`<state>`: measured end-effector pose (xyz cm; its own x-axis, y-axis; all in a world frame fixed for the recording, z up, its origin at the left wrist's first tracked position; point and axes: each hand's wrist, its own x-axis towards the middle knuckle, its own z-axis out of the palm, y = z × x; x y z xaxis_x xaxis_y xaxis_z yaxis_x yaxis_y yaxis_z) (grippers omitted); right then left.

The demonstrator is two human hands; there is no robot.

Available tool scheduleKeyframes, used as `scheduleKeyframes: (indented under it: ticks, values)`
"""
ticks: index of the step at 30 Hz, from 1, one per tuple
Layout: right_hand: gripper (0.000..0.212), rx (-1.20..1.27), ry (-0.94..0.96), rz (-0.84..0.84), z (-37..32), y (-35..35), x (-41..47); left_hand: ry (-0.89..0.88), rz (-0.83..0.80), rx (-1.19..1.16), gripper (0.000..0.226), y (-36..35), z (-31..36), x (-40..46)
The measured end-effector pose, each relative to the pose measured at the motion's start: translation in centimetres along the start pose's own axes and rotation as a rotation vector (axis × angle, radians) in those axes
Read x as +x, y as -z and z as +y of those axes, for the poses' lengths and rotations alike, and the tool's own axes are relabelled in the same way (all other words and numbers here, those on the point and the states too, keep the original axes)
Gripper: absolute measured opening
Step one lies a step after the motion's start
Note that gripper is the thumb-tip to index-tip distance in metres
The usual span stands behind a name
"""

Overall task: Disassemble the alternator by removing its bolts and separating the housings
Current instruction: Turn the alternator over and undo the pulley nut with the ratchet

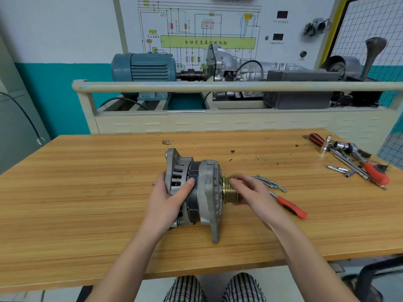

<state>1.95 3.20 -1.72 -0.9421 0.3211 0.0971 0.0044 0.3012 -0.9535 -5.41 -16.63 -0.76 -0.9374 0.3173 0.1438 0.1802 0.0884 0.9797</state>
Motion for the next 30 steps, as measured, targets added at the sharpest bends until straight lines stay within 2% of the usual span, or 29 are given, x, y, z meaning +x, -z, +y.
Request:
scheduleKeyframes:
  ticks: [1,3,4,5,7,9,10,13,15,16,18,20,22,23,25,26,27,28,29,30]
  values:
    - [0.028,0.075,0.071,-0.054,0.2,0.6,-0.2,-0.004,0.010,-0.002,0.060,0.0,0.0,0.0]
    - [0.064,0.374,0.150,-0.121,0.8,2.1,-0.4,0.001,0.024,-0.002,0.066,-0.2,-0.1,0.0]
    - [0.069,0.465,0.128,-0.115,0.7,2.5,-0.3,0.000,0.031,-0.001,0.067,-0.2,-0.2,0.0]
    - [0.063,0.481,0.081,-0.082,0.4,2.5,-0.2,-0.005,0.040,0.000,0.065,-0.3,-0.2,0.0]
    - [0.042,0.163,-0.066,-0.025,-0.5,1.6,0.3,-0.013,0.058,0.003,0.057,-0.5,-0.2,-0.1]
    - [0.042,-0.131,-0.173,0.002,-1.0,0.4,1.1,-0.022,0.075,0.016,0.052,-0.9,-0.3,0.0]
    - [0.041,-0.147,-0.169,0.020,-0.7,0.1,1.4,-0.027,0.086,0.027,0.050,-1.1,-0.4,0.0]
    - [0.018,0.089,-0.016,0.008,0.3,0.9,1.7,-0.034,0.115,0.034,0.047,-1.5,-0.4,0.3]
    - [0.054,0.409,0.085,-0.077,1.3,2.4,1.5,-0.031,0.117,0.039,0.048,-1.8,-0.3,0.6]
    - [0.062,0.539,0.075,-0.096,1.5,2.9,1.4,-0.030,0.121,0.039,0.049,-2.0,-0.3,0.7]
    - [0.053,0.507,-0.042,-0.074,1.1,2.7,1.6,-0.029,0.133,0.043,0.051,-2.2,-0.2,1.0]
    - [0.048,0.140,-0.178,-0.015,0.1,1.7,2.3,-0.027,0.130,0.047,0.054,-2.4,0.0,1.1]
    - [0.044,-0.067,-0.180,0.088,-0.2,0.6,2.8,-0.024,0.124,0.054,0.056,-2.6,0.0,1.2]
    - [0.043,-0.063,-0.143,0.100,0.2,0.4,2.9,-0.026,0.125,0.059,0.057,-2.6,0.0,1.2]
    - [0.030,0.055,-0.016,0.055,1.1,0.9,2.7,-0.028,0.127,0.063,0.058,-2.5,0.0,1.3]
    - [0.038,0.194,0.063,0.002,1.7,1.5,2.4,-0.025,0.126,0.062,0.059,-2.4,-0.1,1.3]
    - [0.056,0.385,0.114,-0.052,2.0,2.3,2.1,-0.020,0.122,0.061,0.059,-2.5,-0.1,1.3]
    - [0.067,0.573,0.119,-0.097,2.0,2.9,1.9,-0.017,0.118,0.061,0.058,-2.5,-0.2,1.3]
    - [0.068,0.642,0.086,-0.111,1.8,3.1,1.9,-0.017,0.117,0.061,0.058,-2.5,-0.2,1.3]
    - [0.057,0.614,0.020,-0.088,1.3,3.1,2.0,-0.017,0.117,0.061,0.058,-2.5,-0.2,1.3]
